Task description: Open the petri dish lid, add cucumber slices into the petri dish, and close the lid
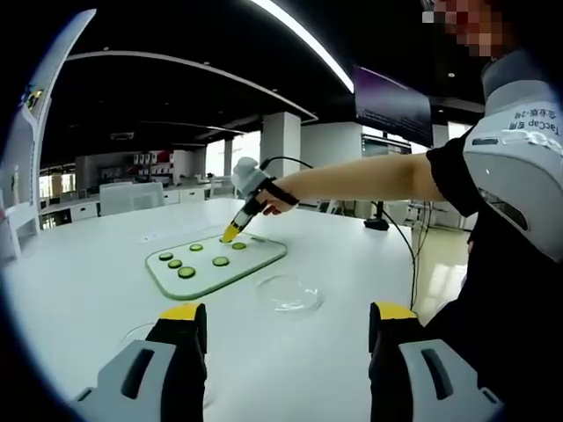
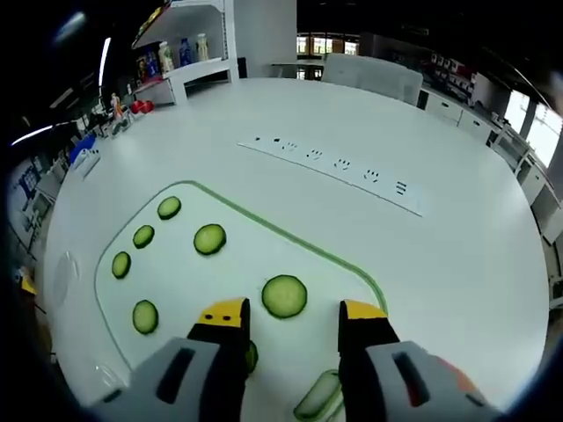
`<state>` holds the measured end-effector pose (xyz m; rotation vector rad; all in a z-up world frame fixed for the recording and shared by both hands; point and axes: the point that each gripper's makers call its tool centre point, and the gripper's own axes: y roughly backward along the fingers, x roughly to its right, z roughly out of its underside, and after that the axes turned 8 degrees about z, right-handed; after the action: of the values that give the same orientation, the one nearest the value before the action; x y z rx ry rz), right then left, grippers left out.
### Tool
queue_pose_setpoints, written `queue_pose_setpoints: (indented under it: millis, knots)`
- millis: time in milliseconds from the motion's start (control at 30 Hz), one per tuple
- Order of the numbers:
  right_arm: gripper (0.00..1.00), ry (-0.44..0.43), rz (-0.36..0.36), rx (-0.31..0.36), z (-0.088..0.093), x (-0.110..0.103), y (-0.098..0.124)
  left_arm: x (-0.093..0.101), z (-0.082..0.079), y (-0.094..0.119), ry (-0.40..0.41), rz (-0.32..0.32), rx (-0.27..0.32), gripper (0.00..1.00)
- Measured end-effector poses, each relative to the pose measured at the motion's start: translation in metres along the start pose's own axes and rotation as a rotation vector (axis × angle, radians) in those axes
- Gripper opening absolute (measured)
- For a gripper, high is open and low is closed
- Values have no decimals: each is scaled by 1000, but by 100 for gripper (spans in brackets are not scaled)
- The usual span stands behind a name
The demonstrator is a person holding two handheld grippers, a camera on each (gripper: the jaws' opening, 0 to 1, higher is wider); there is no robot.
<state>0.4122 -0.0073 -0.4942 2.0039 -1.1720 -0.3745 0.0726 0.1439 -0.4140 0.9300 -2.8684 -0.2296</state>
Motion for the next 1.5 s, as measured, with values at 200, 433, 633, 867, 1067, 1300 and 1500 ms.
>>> queue_pose_setpoints:
  millis: [200,433,633,867,1067,1300,1500]
  knots:
    - [31,38,10,4,-2,4,-2,0,2,1,0,-5,-2,74]
    - [25,63,-7,23,-4,-1,-2,-1,10,-2,7,-12,-11,72]
    - [20,74,-14,29,-4,-8,0,0,10,-1,6,-16,-11,71]
    - [17,85,-14,30,-4,-11,0,-1,5,3,-17,-33,-5,70]
    - [17,84,-13,26,-3,-11,1,0,6,3,-19,-33,-8,70]
    - [17,112,6,21,0,-6,2,2,8,2,-29,-27,-19,70]
    - [17,109,7,24,-2,-1,5,3,10,0,-28,-24,-27,70]
